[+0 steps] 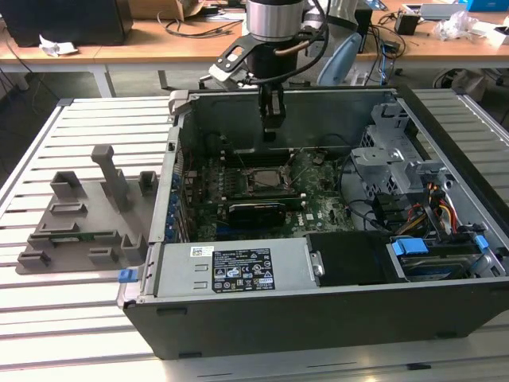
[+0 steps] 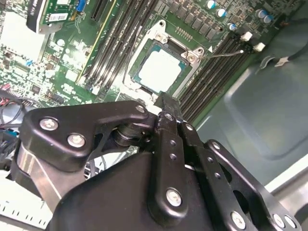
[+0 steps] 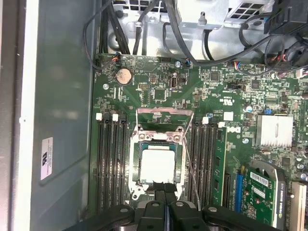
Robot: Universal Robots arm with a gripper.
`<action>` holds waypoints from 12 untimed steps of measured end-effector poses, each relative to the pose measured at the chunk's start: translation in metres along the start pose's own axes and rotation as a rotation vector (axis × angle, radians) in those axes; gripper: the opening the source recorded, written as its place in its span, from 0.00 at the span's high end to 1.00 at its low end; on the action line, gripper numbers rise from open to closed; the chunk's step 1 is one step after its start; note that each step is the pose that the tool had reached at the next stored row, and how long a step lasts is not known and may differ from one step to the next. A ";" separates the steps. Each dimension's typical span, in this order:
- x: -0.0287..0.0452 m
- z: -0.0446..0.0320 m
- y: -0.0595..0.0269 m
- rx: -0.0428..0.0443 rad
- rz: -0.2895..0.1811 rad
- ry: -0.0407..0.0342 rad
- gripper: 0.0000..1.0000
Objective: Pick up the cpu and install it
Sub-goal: 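Place the cpu into insertion slot, then close the cpu cover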
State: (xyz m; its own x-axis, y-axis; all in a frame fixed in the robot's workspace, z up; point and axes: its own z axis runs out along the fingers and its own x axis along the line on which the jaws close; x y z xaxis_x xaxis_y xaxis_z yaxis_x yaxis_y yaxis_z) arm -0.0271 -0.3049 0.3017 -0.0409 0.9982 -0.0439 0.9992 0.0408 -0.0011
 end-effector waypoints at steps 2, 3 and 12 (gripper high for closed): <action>-0.0004 -0.0087 0.0000 0.0000 0.000 0.0002 0.89; -0.0004 -0.0100 0.0000 -0.0001 0.000 0.0004 0.89; -0.0004 -0.0101 0.0000 0.0000 0.000 0.0006 0.89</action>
State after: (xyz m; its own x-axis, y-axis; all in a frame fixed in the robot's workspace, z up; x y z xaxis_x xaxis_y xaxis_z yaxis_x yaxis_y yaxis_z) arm -0.0271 -0.3048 0.3118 -0.0408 0.9982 -0.0433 0.9992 0.0408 -0.0011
